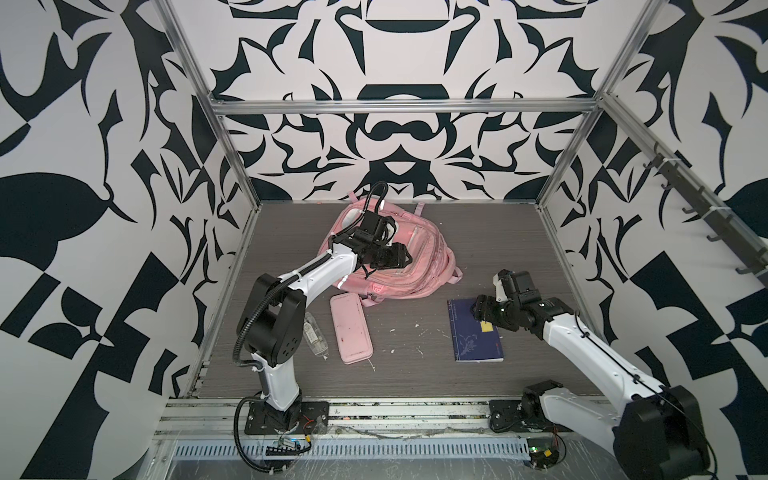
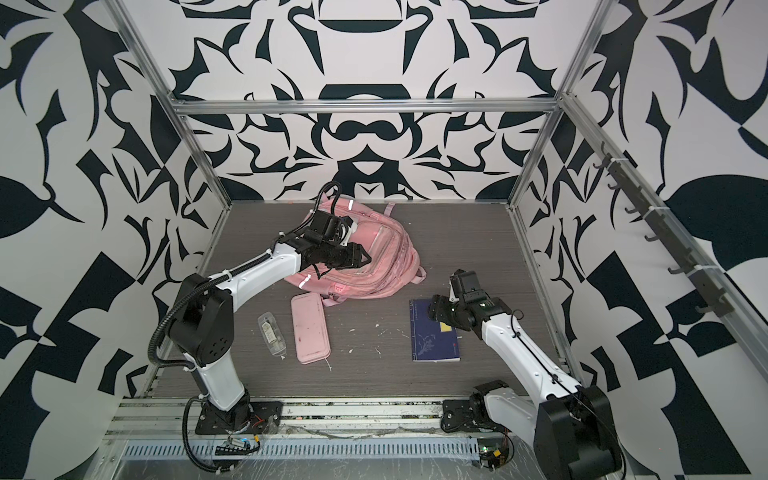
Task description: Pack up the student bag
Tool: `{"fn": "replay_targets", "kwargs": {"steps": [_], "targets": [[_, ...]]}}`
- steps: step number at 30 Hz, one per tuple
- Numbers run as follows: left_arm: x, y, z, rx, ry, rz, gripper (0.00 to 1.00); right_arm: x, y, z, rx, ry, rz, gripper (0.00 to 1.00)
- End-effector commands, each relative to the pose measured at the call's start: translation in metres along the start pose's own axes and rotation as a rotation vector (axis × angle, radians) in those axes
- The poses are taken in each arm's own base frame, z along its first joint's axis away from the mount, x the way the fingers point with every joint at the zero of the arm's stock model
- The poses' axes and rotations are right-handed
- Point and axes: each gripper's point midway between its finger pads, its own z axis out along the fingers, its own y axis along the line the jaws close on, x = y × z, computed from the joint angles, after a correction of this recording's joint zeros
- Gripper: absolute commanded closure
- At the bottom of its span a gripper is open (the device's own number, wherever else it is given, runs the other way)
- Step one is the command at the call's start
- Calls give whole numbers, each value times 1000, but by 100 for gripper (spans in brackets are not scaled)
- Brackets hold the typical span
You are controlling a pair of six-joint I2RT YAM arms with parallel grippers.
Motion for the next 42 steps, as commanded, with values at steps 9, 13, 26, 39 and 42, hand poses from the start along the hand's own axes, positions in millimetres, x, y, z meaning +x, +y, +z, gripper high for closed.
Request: {"fn": "replay_targets", "kwargs": {"steps": [9, 13, 26, 39, 42], "targets": [[90, -47, 7, 129, 137, 30, 46, 8, -23, 21, 78, 44, 37, 32], [123, -53, 23, 153, 192, 7, 46, 10, -31, 24, 117, 40, 57, 33], [182, -74, 68, 184, 317, -21, 46, 16, -45, 33, 197, 83, 95, 34], [189, -65, 85, 161, 343, -110, 46, 30, -19, 38, 77, 138, 85, 48], [193, -56, 90, 126, 351, -145, 45, 36, -11, 35, 54, 144, 82, 51]]}}
